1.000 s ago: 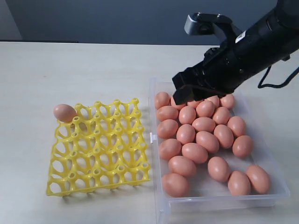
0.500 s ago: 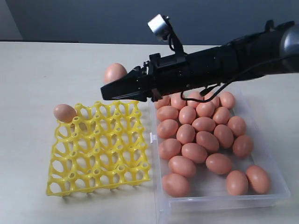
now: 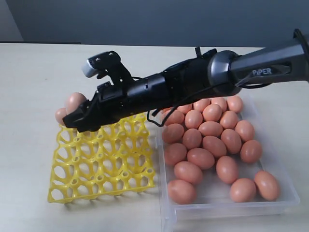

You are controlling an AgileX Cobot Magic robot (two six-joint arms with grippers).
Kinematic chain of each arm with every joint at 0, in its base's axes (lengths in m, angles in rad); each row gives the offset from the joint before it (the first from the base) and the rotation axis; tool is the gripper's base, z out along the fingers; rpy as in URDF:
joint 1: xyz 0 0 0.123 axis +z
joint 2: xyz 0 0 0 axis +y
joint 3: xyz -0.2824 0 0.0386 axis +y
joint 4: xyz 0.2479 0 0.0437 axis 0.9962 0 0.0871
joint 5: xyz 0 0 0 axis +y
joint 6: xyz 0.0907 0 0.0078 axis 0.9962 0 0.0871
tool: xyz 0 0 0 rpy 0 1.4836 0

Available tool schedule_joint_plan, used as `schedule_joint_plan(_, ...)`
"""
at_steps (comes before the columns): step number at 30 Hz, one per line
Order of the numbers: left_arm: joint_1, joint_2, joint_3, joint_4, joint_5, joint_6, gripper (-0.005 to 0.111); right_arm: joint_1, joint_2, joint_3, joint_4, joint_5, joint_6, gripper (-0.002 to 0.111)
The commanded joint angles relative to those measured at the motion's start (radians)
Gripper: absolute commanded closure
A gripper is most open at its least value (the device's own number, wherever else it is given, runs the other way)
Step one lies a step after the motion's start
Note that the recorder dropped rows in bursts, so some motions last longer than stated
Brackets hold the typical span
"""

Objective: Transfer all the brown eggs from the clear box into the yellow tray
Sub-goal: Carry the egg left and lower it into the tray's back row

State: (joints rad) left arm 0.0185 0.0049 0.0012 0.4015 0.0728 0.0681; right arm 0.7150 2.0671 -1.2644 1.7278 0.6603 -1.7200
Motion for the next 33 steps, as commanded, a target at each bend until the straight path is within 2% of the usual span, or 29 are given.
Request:
schedule_joint_plan(1,-0.011,-0.005,-0.001,0.003,-0.004,-0.004,0.106,0.005,0.056,-0.098,0.017,-0.095,-0.012,0.108)
schedule_joint_plan(4,-0.011,-0.005,-0.001,0.003,-0.004,-0.004,0.106,0.003,0.102,-0.158,0.017,-0.113,0.009,0.108)
schedule_joint_plan(11,-0.011,-0.005,-0.001,0.003,-0.004,-0.004,0.106,0.003,0.175,-0.217,-0.172,-0.115,0.174,0.108)
schedule_joint_plan(28,-0.011,-0.005,-0.001,0.003,-0.001,-0.004,0.106,0.003,0.177,-0.219,-0.201,-0.214,0.177,0.108)
schedule_joint_plan(30,-0.011,-0.005,-0.001,0.003,-0.001,-0.004,0.106,0.003,0.177,-0.219,-0.201,-0.214,0.177,0.107)
schedule_joint_plan(33,-0.011,-0.005,-0.001,0.003,-0.001,-0.004,0.106,0.003,0.177,-0.219,-0.201,-0.212,0.177,0.099)
